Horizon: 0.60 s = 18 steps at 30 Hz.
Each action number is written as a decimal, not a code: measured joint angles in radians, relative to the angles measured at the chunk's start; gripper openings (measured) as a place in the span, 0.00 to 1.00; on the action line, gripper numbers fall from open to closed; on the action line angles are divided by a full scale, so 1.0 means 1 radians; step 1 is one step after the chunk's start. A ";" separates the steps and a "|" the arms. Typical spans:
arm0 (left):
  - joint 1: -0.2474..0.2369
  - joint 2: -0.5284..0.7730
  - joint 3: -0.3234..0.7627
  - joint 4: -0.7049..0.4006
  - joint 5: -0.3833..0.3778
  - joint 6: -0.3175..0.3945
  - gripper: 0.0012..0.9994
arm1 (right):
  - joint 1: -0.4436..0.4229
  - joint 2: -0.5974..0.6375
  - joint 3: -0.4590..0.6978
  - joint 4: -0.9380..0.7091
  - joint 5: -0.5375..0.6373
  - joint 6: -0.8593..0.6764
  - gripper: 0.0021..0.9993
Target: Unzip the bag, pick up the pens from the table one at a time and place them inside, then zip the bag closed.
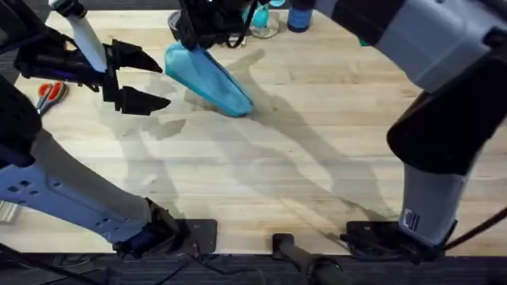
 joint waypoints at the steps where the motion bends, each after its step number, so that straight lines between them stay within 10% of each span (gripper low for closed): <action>1: 0.000 0.000 0.000 0.000 0.000 0.000 1.00 | -0.002 -0.005 0.000 0.000 0.000 0.000 0.03; 10: 0.000 0.000 0.000 0.000 0.000 0.000 1.00 | -0.011 -0.010 0.000 -0.037 0.001 0.000 0.06; 18: 0.000 0.000 0.000 0.000 0.000 0.000 1.00 | -0.015 -0.063 0.016 -0.007 -0.014 -0.003 0.98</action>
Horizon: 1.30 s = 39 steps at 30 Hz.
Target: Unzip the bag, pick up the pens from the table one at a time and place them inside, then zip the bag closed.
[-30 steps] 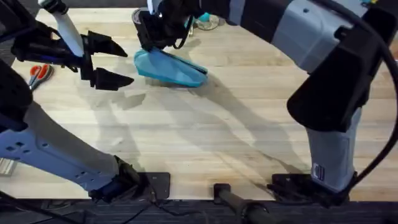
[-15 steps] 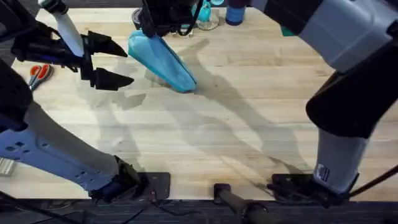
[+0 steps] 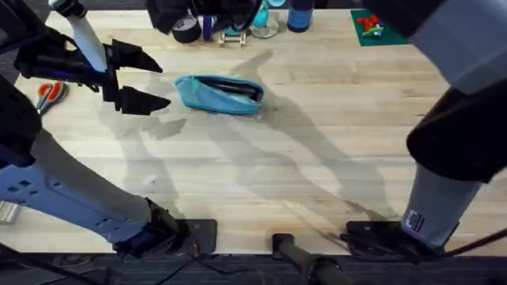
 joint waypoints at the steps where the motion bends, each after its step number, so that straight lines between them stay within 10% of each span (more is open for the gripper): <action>1: 0.000 0.000 0.000 0.000 0.000 0.000 1.00 | 0.000 -0.005 0.005 0.001 -0.002 0.000 0.99; 21: 0.000 0.000 0.000 0.000 0.000 0.000 1.00 | 0.000 -0.012 0.015 -0.078 0.001 0.013 1.00; 39: 0.000 0.000 0.000 0.000 0.000 0.000 1.00 | -0.002 -0.237 0.015 -0.249 0.289 0.148 1.00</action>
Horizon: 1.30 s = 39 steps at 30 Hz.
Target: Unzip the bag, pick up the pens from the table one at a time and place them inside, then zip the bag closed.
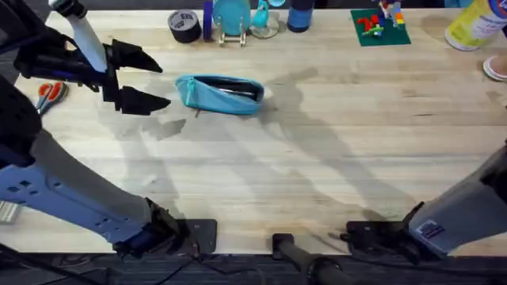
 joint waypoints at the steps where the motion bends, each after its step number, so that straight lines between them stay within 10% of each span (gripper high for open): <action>1: 0.000 0.000 0.000 0.000 0.000 0.000 1.00 | 0.000 -0.008 -0.001 -0.003 0.013 0.004 1.00; 20: 0.000 0.000 0.000 0.000 0.000 0.000 0.99 | -0.013 -0.191 -0.399 0.047 0.065 0.099 1.00; 39: 0.000 0.000 0.000 0.000 0.000 0.000 1.00 | 0.203 -0.189 -0.409 0.190 -0.006 0.308 1.00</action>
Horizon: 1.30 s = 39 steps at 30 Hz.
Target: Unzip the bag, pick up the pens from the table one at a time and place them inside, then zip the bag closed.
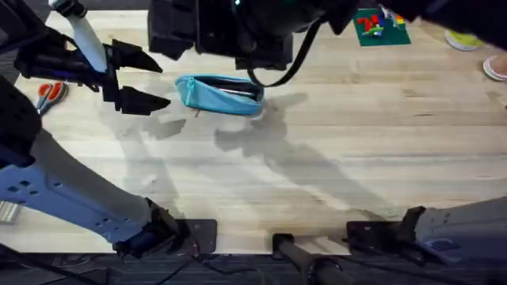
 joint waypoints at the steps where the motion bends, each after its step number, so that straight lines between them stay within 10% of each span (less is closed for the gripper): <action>1: 0.000 0.000 0.000 0.000 0.000 0.000 1.00 | 0.004 0.000 0.000 0.000 -0.002 0.005 1.00; 39: 0.000 0.000 0.000 0.000 0.000 0.000 1.00 | 0.010 0.160 0.000 0.118 -0.002 0.159 1.00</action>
